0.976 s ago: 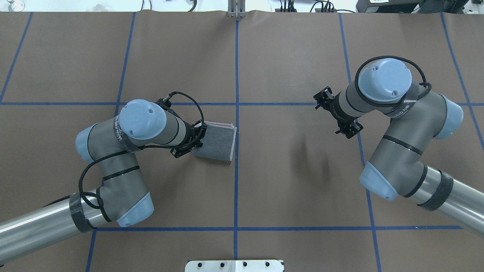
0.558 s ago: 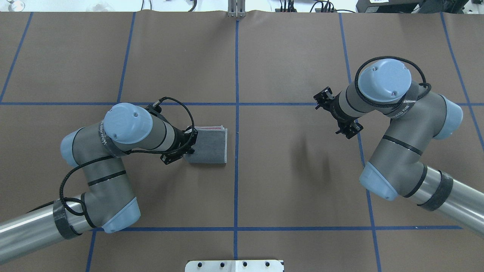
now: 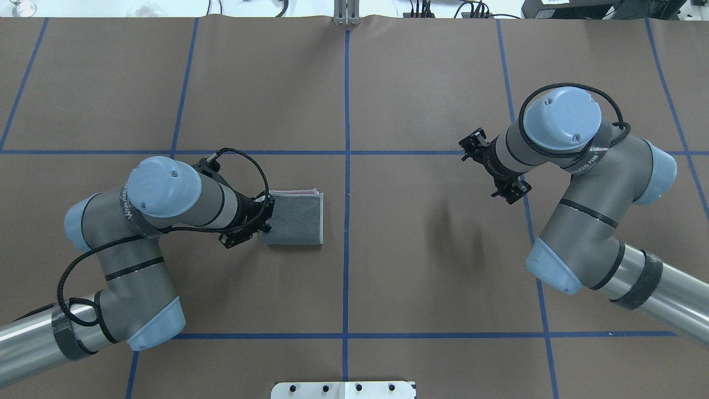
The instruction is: Fold towel twice with both arms
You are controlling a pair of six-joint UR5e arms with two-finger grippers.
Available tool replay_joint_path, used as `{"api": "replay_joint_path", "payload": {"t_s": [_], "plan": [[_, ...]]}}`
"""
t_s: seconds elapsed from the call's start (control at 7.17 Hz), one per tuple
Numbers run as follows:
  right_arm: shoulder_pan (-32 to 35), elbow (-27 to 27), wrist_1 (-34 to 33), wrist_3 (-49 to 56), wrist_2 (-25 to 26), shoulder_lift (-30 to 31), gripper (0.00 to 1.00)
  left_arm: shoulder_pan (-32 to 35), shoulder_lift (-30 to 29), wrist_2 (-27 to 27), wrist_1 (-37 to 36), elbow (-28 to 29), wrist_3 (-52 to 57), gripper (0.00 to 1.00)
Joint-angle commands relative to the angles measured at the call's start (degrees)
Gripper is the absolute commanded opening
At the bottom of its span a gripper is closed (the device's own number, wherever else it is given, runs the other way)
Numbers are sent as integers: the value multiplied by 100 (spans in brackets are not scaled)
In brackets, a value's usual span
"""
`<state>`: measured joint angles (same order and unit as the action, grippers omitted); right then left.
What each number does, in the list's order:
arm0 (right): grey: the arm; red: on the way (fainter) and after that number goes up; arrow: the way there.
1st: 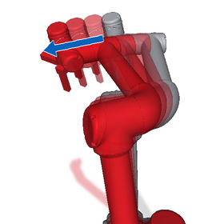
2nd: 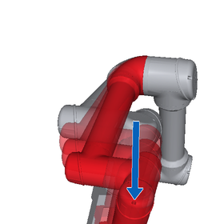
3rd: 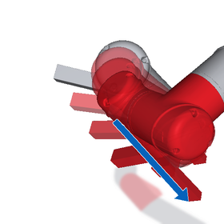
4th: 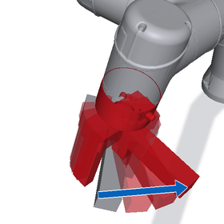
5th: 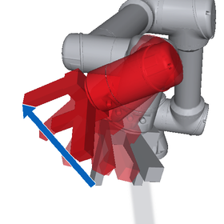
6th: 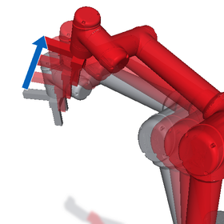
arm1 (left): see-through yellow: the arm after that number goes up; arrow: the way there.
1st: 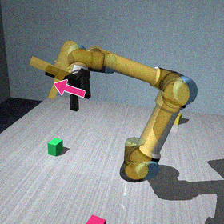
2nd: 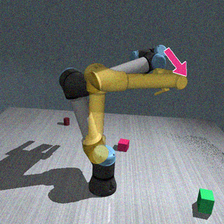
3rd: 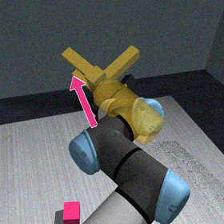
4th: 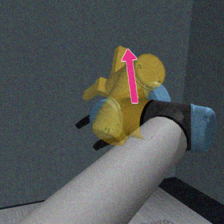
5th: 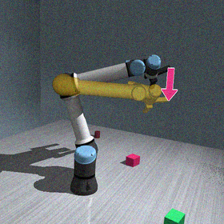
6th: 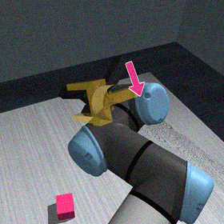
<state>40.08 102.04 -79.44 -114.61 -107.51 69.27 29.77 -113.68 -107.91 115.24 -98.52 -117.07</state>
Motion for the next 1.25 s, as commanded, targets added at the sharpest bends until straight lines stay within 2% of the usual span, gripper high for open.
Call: {"api": "replay_joint_path", "payload": {"t_s": [0.0, 0.56, 1.12], "plan": [[0, 0, 8, 0, -7, -1, 100, 29, 74, -108, -2, -124, 0, 0], [0, 8, -1, 0, -7, -10, 100, 231, -479, -72, 16, 629, 192, 0], [0, 44, -1, 0, -7, -1, 100, 651, -602, -133, -1, 667, 334, 0]]}}
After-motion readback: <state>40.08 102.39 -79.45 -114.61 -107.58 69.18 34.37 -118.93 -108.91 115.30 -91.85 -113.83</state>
